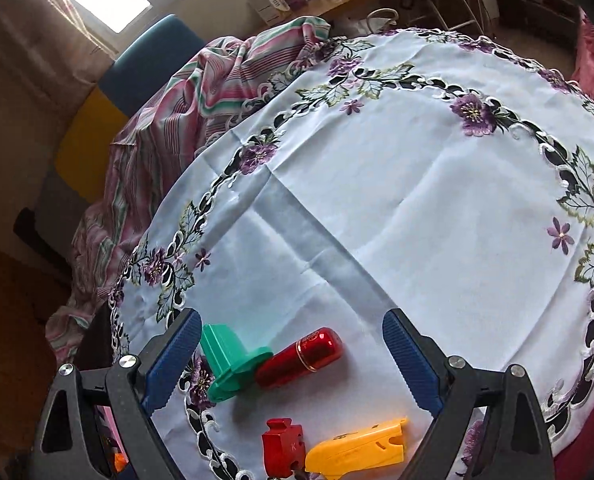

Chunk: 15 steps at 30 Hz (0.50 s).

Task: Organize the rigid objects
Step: 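Grasp the green stamp with the left tool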

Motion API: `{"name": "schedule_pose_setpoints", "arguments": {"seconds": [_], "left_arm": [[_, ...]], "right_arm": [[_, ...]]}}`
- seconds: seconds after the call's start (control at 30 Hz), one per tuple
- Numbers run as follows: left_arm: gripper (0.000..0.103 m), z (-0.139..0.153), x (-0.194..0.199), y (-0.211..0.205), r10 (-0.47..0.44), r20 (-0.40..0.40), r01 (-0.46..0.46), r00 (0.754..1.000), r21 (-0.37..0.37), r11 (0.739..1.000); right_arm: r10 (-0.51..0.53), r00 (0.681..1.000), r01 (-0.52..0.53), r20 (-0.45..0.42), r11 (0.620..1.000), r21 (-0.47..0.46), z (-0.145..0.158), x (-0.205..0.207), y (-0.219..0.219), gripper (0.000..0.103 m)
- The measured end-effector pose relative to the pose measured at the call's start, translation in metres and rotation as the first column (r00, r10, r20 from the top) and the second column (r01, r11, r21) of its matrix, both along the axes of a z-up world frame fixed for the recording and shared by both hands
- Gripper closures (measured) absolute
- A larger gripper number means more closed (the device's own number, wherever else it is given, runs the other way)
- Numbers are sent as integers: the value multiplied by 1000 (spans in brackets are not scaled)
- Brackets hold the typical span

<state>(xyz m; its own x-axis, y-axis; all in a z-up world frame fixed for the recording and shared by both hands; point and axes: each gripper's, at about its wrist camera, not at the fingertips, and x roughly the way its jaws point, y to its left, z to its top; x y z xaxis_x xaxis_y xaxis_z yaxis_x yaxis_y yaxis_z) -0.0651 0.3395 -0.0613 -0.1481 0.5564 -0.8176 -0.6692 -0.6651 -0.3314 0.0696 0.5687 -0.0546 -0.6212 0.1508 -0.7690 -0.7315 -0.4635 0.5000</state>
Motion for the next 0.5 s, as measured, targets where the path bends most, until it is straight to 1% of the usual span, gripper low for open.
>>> {"name": "schedule_pose_setpoints", "arguments": {"seconds": [0.13, 0.23, 0.27, 0.3, 0.37, 0.4, 0.43, 0.5], "left_arm": [[12, -3, -14, 38, -10, 5, 10, 1000, -12, 1000], [16, -9, -22, 62, -21, 17, 21, 1000, -27, 999], [20, -11, -25, 72, -28, 23, 28, 999, -36, 999], [27, -14, -27, 81, -33, 33, 34, 999, -45, 998], [34, -20, -32, 94, -33, 66, 37, 997, -59, 998], [40, -23, -33, 100, -31, 68, 36, 997, -69, 997], [43, -25, -34, 105, -27, 62, 32, 998, -82, 996], [51, -35, -36, 114, -28, 68, 36, 997, -120, 992]], "right_arm": [[-7, 1000, 6, -10, 1000, -19, -1, 1, 2, 9], [0, 1000, 0, -19, 1000, -25, -1, 0, 3, 9], [0, 1000, -1, -21, 1000, -24, -1, 0, 3, 9], [1, 1000, -2, -23, 1000, -21, 0, 0, 3, 9], [0, 1000, -1, -32, 1000, -20, 1, 0, 3, 9], [-2, 999, 2, -36, 1000, -23, 1, 1, 4, 9], [-8, 999, 7, -41, 1000, -26, 1, 2, 5, 9], [-23, 998, 22, -50, 999, -29, 2, 5, 7, 9]]}}
